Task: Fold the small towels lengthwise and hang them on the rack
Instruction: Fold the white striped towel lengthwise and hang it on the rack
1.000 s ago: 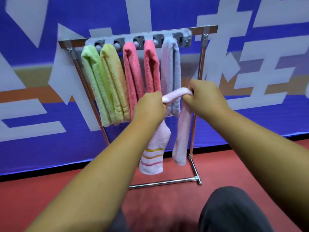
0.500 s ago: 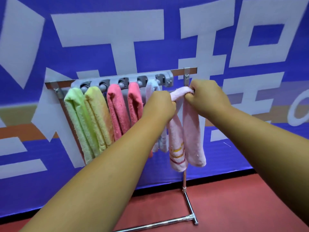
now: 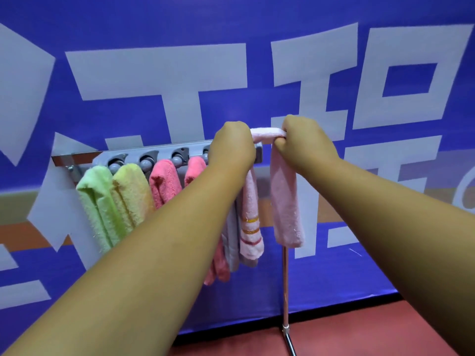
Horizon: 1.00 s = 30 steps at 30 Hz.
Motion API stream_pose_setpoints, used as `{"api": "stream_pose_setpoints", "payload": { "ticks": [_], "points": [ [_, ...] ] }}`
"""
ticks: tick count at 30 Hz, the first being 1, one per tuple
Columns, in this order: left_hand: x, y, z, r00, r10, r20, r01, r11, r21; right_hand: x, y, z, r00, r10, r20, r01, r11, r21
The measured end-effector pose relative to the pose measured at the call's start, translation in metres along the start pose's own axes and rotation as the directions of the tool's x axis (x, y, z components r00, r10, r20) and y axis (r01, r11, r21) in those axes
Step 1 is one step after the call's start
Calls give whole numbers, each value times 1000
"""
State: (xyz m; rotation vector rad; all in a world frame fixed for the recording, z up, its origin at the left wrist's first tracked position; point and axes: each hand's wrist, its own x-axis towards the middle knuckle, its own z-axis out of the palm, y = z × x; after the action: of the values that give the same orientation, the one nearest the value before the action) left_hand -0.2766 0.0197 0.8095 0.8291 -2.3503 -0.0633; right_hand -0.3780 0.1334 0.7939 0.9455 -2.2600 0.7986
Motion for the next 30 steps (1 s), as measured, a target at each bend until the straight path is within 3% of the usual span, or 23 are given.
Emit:
{"api": "stream_pose_setpoints", "payload": {
  "ticks": [3,7,10,14,21,26,30],
  "points": [
    [3,0,5,998,56,-8,-55,995,88,7,4,11,1000,25,9,-25,1000,-14],
    [-10,-1,28,986,90,140,-109,985,134,-12,21,41,980,44,193,-28,996,-81],
    [-19,-5,42,976,158,151,-177,977,120,-28,29,62,976,39,216,-34,999,-27],
    [-24,-10,57,992,117,41,-120,989,87,-35,26,74,981,76,178,-85,995,44],
    [-51,-17,81,981,-32,192,61,987,-147,-49,23,78,968,198,154,-234,935,267],
    [-85,-23,120,943,-70,324,144,967,-210,-65,25,85,919,265,293,-377,813,445],
    [-100,-28,146,950,-72,302,156,952,-264,-76,30,93,885,263,384,-435,763,478]
  ]
}}
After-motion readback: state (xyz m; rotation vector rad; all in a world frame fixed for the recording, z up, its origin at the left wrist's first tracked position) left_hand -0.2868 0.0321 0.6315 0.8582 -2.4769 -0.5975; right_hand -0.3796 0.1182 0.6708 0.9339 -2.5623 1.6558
